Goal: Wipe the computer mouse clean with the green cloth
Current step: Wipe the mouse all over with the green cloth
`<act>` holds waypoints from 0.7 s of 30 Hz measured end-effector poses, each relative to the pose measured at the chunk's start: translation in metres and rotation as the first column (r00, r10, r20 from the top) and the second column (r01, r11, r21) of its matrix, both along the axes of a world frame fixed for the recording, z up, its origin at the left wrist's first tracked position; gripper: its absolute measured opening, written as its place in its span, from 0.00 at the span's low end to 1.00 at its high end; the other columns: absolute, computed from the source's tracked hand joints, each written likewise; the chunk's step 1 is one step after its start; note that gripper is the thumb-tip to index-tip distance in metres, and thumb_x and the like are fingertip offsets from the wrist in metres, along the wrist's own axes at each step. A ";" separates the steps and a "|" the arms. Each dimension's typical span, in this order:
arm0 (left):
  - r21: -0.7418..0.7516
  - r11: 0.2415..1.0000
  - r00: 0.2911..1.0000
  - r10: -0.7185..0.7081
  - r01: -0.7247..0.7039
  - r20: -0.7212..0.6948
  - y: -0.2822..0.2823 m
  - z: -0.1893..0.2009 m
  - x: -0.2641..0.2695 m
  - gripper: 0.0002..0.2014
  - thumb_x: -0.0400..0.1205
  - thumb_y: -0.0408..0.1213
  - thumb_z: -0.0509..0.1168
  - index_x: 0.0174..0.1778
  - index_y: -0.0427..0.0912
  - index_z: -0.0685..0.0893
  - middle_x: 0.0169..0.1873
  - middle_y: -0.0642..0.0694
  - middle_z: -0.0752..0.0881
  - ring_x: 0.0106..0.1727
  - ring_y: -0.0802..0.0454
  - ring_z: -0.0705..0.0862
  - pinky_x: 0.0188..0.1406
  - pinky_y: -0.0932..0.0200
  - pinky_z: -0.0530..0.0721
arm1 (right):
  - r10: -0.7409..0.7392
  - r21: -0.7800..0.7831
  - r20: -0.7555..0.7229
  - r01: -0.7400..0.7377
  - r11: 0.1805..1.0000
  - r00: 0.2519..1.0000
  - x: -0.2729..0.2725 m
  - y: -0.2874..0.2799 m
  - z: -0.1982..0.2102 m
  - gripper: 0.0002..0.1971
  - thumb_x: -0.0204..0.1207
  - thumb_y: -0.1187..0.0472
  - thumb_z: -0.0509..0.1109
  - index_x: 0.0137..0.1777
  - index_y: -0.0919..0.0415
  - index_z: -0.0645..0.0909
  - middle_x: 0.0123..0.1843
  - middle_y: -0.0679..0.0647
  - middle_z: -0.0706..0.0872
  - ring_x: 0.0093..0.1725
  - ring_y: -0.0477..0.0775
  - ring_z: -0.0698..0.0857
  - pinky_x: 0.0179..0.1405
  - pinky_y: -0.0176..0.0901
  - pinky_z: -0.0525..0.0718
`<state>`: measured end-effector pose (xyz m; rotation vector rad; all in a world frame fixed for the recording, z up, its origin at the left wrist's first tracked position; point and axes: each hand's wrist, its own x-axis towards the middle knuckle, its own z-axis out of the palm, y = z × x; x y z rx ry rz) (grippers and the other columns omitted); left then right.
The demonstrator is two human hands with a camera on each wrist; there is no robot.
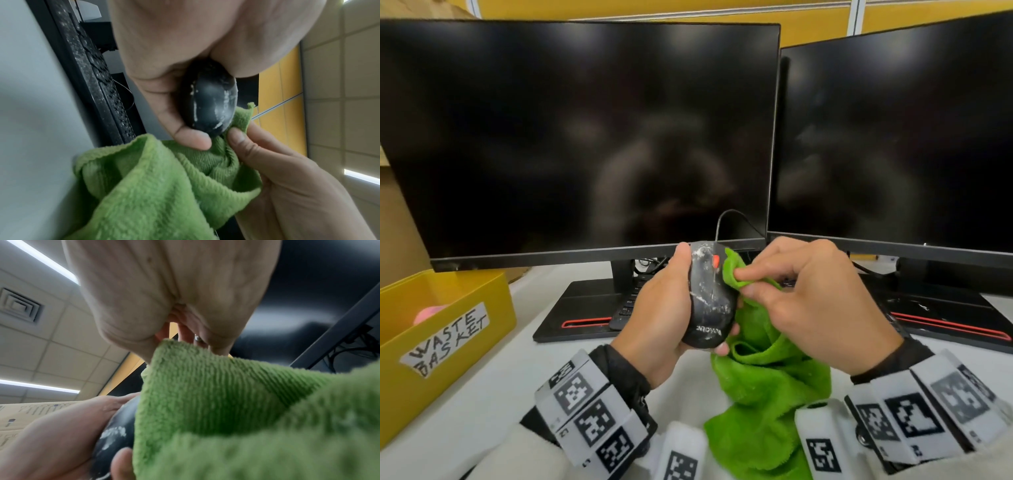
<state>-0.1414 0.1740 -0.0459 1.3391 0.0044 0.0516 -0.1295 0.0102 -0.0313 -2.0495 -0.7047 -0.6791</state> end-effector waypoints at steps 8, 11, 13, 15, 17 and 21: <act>-0.025 0.999 1.000 0.024 -0.024 -0.006 0.002 0.002 0.000 0.31 0.91 0.61 0.53 0.52 0.39 0.91 0.34 0.33 0.91 0.25 0.38 0.86 0.19 0.55 0.83 | 0.157 -0.012 -0.074 -0.158 0.987 0.985 -0.003 0.007 -0.005 0.12 0.75 0.70 0.77 0.46 0.51 0.95 0.46 0.43 0.87 0.42 0.45 0.91 0.46 0.42 0.89; -0.006 1.000 1.000 0.004 -0.004 -0.007 -0.002 0.000 -0.001 0.33 0.92 0.62 0.51 0.53 0.38 0.91 0.34 0.33 0.91 0.25 0.40 0.86 0.18 0.56 0.83 | 0.007 -0.006 0.019 -0.007 1.000 1.000 0.005 -0.002 0.000 0.15 0.73 0.70 0.77 0.44 0.47 0.95 0.43 0.41 0.90 0.46 0.39 0.89 0.50 0.33 0.83; -0.010 1.000 1.000 -0.001 0.001 -0.007 -0.004 0.000 -0.001 0.32 0.92 0.61 0.51 0.50 0.39 0.91 0.33 0.33 0.90 0.24 0.40 0.85 0.19 0.56 0.83 | 0.019 -0.013 0.054 -0.018 1.000 0.998 0.001 0.002 0.001 0.12 0.75 0.69 0.77 0.45 0.49 0.95 0.43 0.41 0.88 0.43 0.39 0.88 0.45 0.26 0.81; -0.029 0.999 1.000 0.013 -0.013 -0.005 -0.002 0.000 0.000 0.30 0.92 0.61 0.52 0.50 0.39 0.91 0.33 0.33 0.90 0.24 0.39 0.86 0.20 0.55 0.83 | 0.112 -0.035 0.017 -0.112 0.993 0.994 -0.004 0.009 -0.004 0.10 0.77 0.67 0.76 0.45 0.51 0.95 0.44 0.42 0.86 0.38 0.40 0.88 0.39 0.24 0.81; -0.033 0.999 1.000 0.019 -0.019 -0.004 0.001 0.000 0.002 0.31 0.92 0.61 0.52 0.55 0.39 0.92 0.37 0.32 0.92 0.27 0.38 0.86 0.21 0.55 0.83 | 0.150 -0.044 -0.044 -0.152 0.987 0.988 -0.003 0.007 -0.005 0.10 0.76 0.67 0.77 0.43 0.50 0.95 0.44 0.43 0.87 0.38 0.42 0.90 0.41 0.33 0.86; -0.017 1.000 1.000 0.011 -0.011 -0.012 -0.002 -0.002 0.002 0.33 0.92 0.63 0.51 0.58 0.40 0.91 0.38 0.31 0.92 0.27 0.38 0.87 0.21 0.55 0.83 | -0.011 -0.032 0.018 0.011 0.999 1.000 0.006 -0.004 0.000 0.13 0.74 0.68 0.78 0.42 0.47 0.95 0.43 0.41 0.89 0.43 0.40 0.89 0.46 0.30 0.82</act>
